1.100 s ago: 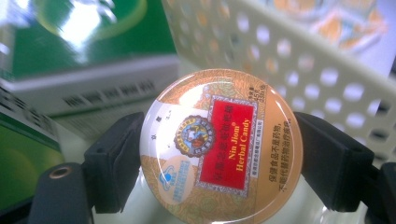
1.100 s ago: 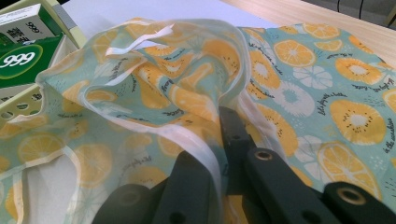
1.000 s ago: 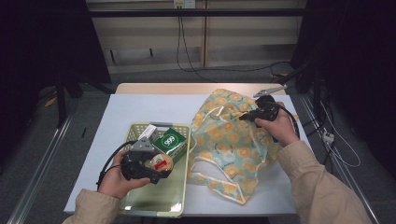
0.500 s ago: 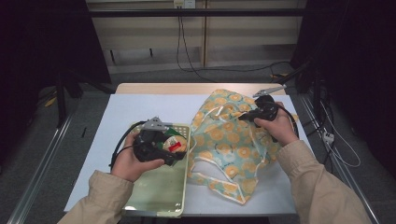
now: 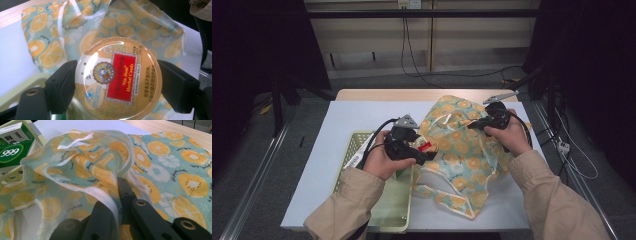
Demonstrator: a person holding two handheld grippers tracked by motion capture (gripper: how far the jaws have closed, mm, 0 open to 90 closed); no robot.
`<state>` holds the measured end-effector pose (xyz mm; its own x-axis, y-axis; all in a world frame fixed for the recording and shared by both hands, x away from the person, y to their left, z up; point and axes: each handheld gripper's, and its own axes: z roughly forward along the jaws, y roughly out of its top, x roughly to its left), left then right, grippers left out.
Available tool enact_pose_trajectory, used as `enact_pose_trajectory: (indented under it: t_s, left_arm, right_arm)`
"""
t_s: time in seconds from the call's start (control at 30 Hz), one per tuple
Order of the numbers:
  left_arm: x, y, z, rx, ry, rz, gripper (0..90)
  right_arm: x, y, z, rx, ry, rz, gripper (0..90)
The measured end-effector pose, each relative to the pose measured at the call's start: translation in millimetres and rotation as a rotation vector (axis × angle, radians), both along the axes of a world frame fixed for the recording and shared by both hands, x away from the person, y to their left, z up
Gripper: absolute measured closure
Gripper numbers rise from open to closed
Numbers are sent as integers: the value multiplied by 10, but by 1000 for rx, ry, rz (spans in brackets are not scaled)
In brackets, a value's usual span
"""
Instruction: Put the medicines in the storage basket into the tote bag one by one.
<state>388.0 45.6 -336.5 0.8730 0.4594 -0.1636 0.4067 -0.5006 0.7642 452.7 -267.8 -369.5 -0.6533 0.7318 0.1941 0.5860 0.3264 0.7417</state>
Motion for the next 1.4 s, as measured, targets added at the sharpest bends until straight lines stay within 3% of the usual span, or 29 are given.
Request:
enact_pose_trajectory:
  t_s: [0.3, 0.33, 0.4, 0.43, 0.47, 0.6, 0.9, 1.17, 1.4]
  left_arm:
    - [91, -205, -64, 3, -2, 0, 204]
    - [107, -220, -77, -10, 8, -15, 204]
    - [122, -264, -95, -2, 4, 7, 204]
    - [142, -271, -104, -17, 17, -10, 204]
    - [147, -294, -107, -10, 11, 9, 204]
    - [200, -376, -127, -20, 21, -1, 204]
    - [265, -584, -236, 8, 32, -27, 204]
    - [351, -718, -304, 30, 20, -19, 204]
    - [431, -812, -367, 43, 33, -18, 204]
  right_arm:
    - [2, 9, 0, 1, 2, 1, 895]
    - [3, 8, 2, 1, 1, 1, 894]
    - [4, 8, 6, 5, -1, 1, 895]
    - [4, 13, 9, 2, 0, 1, 894]
    - [5, 17, 9, 3, -1, 2, 894]
    - [8, 42, 14, 2, -3, 6, 894]
    - [17, 50, 55, 5, -7, -2, 894]
    - [33, 57, 96, 1, -10, -8, 895]
    - [48, 22, 99, 13, -9, -23, 894]
